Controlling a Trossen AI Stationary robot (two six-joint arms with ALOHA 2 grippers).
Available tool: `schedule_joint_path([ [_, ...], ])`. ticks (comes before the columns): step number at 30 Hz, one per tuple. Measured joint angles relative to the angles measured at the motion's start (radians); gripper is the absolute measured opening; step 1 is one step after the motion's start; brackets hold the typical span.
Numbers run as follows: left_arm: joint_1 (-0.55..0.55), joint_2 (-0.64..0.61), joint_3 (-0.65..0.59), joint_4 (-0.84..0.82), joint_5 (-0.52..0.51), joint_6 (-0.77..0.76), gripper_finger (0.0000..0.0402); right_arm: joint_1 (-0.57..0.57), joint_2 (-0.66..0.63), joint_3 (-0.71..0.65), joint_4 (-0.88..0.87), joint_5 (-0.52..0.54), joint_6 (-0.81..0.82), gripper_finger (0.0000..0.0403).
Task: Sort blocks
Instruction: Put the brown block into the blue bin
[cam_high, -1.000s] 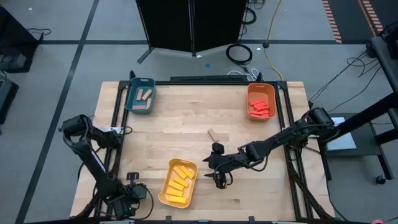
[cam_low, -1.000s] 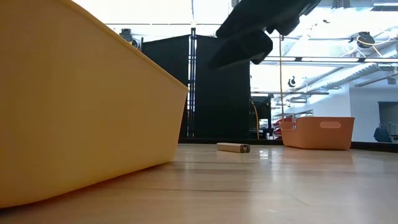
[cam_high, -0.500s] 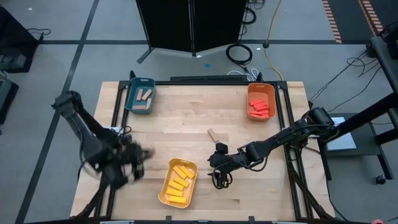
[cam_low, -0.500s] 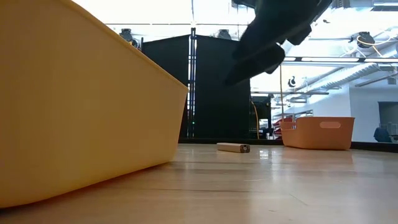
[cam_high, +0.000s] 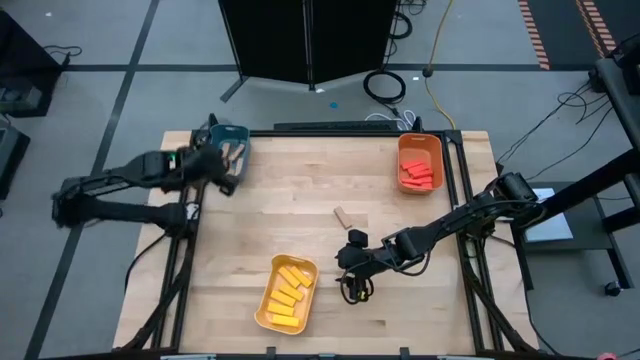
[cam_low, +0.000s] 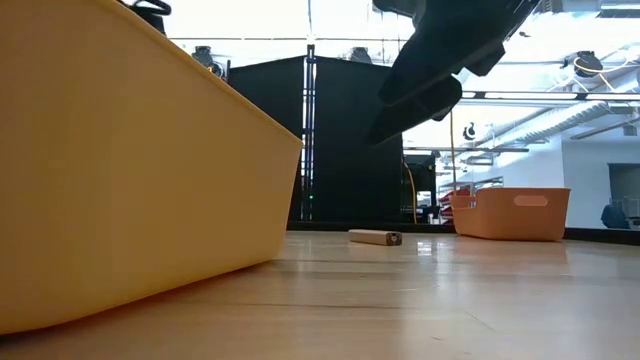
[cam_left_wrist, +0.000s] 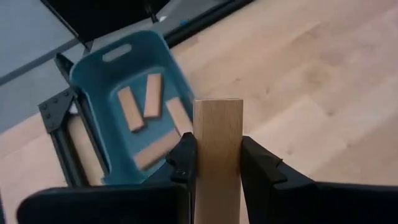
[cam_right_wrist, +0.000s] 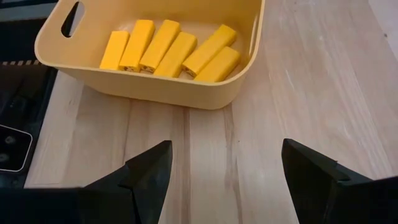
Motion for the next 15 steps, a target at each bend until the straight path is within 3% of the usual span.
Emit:
schedule_joint_path([
  [8,0.470,0.132,0.000,0.272,0.223,0.383,0.0067,0.001,0.000,0.000,-0.012,0.000,-0.010,0.0240],
  [15,0.756,0.401,0.000,0.344,0.324,0.471,0.0067,0.001,0.000,0.000,-0.071,0.002,-0.041,0.0240],
])
